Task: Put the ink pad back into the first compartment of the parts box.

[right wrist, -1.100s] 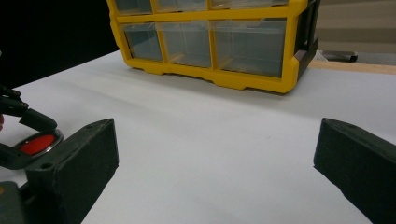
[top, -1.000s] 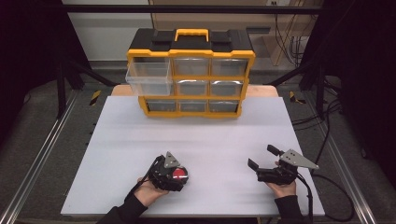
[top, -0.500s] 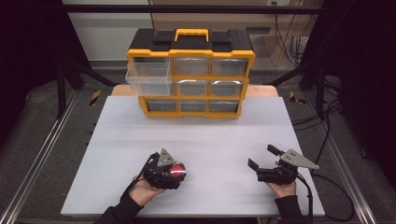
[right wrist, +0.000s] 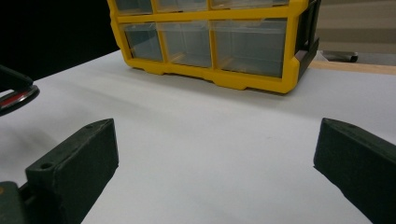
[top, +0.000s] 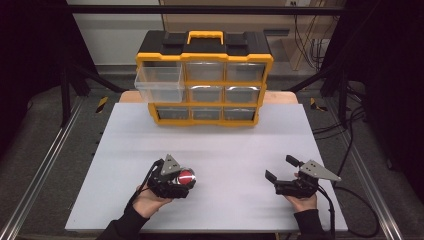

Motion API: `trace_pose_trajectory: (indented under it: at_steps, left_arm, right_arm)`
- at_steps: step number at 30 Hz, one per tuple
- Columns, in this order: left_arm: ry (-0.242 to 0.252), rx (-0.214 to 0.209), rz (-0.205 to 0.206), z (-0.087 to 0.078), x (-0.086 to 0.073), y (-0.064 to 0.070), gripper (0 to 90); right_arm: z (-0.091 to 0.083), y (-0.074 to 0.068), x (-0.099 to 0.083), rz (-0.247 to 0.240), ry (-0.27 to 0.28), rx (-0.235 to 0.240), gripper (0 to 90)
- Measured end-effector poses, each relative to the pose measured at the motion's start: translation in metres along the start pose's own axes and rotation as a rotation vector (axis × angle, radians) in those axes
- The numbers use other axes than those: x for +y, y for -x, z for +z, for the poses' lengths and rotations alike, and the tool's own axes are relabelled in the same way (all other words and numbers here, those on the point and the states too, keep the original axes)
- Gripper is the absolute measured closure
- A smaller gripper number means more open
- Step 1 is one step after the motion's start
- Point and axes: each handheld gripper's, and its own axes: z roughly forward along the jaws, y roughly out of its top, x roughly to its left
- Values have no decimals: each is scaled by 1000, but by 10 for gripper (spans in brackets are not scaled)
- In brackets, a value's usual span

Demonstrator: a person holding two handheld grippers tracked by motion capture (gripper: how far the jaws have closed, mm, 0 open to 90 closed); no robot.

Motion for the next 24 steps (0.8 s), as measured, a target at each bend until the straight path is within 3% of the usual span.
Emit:
trace_pose_trajectory:
  at_steps: [24]
  left_arm:
    - [108,37,-15,-29,28,-16,293]
  right_arm:
    - [0,0,0,-1,2,-5,5]
